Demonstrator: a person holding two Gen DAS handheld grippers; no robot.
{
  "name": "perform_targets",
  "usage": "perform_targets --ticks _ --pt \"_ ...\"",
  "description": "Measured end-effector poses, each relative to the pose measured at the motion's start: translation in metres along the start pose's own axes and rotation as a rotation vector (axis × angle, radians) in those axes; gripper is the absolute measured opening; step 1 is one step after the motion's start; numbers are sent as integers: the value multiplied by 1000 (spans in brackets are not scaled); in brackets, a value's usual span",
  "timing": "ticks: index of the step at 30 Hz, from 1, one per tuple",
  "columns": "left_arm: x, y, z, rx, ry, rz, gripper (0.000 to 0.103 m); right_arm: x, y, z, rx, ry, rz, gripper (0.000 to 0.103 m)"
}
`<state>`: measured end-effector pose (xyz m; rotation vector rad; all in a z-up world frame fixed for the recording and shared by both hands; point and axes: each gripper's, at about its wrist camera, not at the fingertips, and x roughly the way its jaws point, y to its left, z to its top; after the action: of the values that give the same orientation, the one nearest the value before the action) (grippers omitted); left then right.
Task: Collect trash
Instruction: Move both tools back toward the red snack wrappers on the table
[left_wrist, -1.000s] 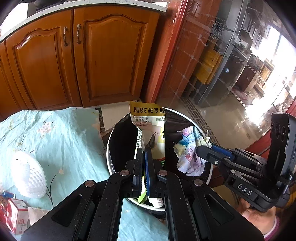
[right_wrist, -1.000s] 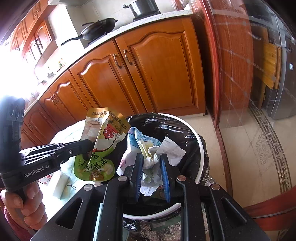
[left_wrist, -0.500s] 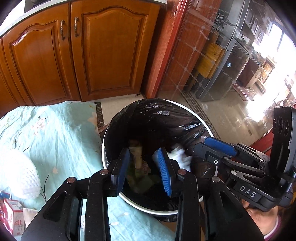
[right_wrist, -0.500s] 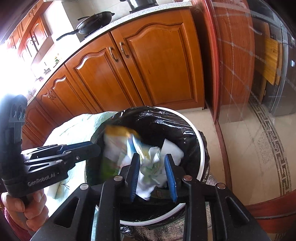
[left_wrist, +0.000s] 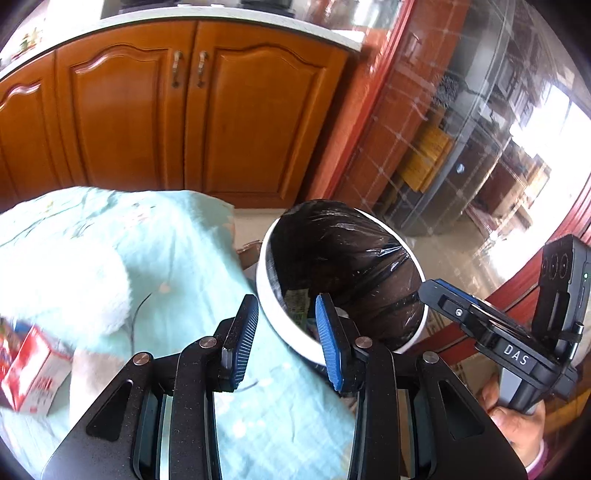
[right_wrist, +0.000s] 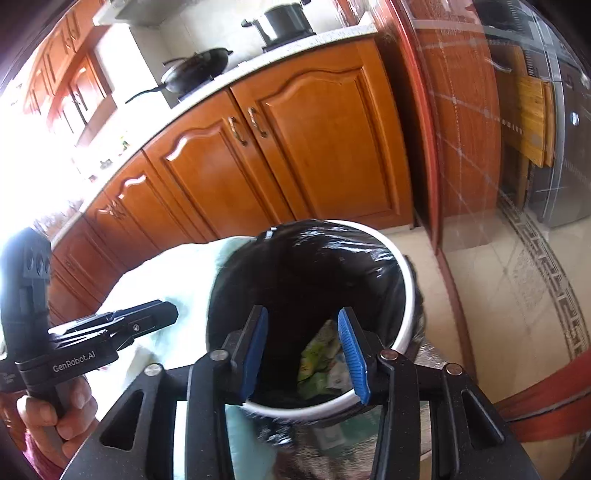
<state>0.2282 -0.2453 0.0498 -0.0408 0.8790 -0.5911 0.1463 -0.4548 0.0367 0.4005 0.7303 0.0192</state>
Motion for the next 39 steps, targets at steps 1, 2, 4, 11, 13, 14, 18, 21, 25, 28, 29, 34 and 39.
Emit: perform_targets --ticks 1,2,4,11,13,14,18,21,25,28,29,34,39 --pt "-6 5 -6 -17 -11 2 32 -3 4 -3 5 -11 12 55" --pt "-13 10 -11 -35 -23 5 32 -6 8 -7 8 -22 23 58" --pt "-26 21 -23 -67 -42 7 32 -10 17 -16 12 -43 45 61" --pt "-69 59 -61 -151 -95 57 32 -19 55 -47 22 -63 123 76" --pt "-79 71 -72 -183 -97 62 32 -17 65 -54 28 -55 144 80" --pt "-84 78 -78 -198 -98 65 32 -16 70 -58 31 -46 159 82" --pt "-100 98 -98 -240 -107 96 32 -10 90 -71 21 -15 194 84" --pt "-112 114 -112 -277 -115 125 32 -7 107 -82 2 6 211 86" --pt "-124 136 -126 -326 -120 157 32 -2 123 -95 -22 38 228 86" --pt "-132 150 -135 -360 -127 180 32 3 134 -103 -34 61 234 86" --pt "-134 154 -138 -369 -129 186 32 4 136 -105 -38 68 236 86" --pt "-146 174 -148 -415 -139 208 32 8 148 -110 -58 87 243 86" --pt "-156 182 -146 -421 -157 222 32 14 159 -111 -76 99 250 86"
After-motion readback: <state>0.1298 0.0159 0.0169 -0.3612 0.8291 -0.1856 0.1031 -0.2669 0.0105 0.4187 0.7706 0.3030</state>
